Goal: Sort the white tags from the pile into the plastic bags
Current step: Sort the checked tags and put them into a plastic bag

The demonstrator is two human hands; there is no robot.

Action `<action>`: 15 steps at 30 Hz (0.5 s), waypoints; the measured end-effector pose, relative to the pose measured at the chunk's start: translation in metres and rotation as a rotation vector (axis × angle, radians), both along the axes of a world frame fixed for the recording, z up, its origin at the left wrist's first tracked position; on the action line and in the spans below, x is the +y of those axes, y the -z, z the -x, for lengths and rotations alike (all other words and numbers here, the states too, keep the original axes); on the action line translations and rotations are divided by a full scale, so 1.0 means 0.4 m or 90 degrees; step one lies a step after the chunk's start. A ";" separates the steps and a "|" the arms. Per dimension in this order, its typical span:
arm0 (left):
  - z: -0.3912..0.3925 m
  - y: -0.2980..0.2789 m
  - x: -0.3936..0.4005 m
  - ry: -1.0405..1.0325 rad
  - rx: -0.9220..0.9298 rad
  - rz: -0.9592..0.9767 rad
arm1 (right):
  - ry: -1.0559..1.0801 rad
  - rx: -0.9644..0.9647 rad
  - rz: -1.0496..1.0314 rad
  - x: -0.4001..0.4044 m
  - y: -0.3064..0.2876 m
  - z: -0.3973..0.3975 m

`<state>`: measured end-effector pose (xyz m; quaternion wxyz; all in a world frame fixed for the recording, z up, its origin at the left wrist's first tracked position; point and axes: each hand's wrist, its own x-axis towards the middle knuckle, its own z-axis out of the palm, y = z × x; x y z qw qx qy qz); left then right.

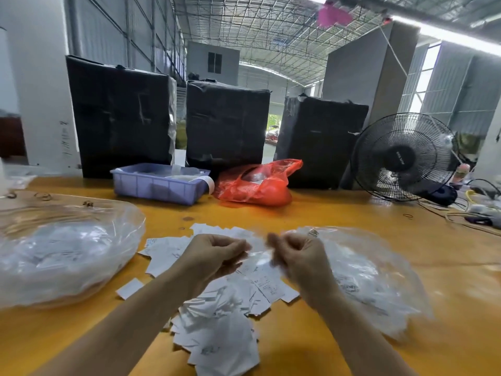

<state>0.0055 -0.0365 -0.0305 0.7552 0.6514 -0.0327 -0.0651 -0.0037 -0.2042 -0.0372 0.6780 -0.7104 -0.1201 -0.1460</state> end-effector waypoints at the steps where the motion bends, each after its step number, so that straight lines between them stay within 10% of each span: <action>1: -0.004 0.001 0.004 -0.008 0.004 -0.002 | 0.078 -0.059 0.030 -0.028 -0.013 -0.008; 6: -0.013 0.001 0.022 -0.029 0.028 -0.011 | 0.566 -0.169 0.304 -0.243 -0.030 -0.051; 11: -0.017 0.003 0.030 -0.028 0.016 -0.062 | 0.447 0.218 0.627 -0.319 0.046 -0.089; 15: -0.019 0.005 0.033 -0.031 0.001 -0.090 | 0.586 0.145 0.680 -0.290 0.032 -0.076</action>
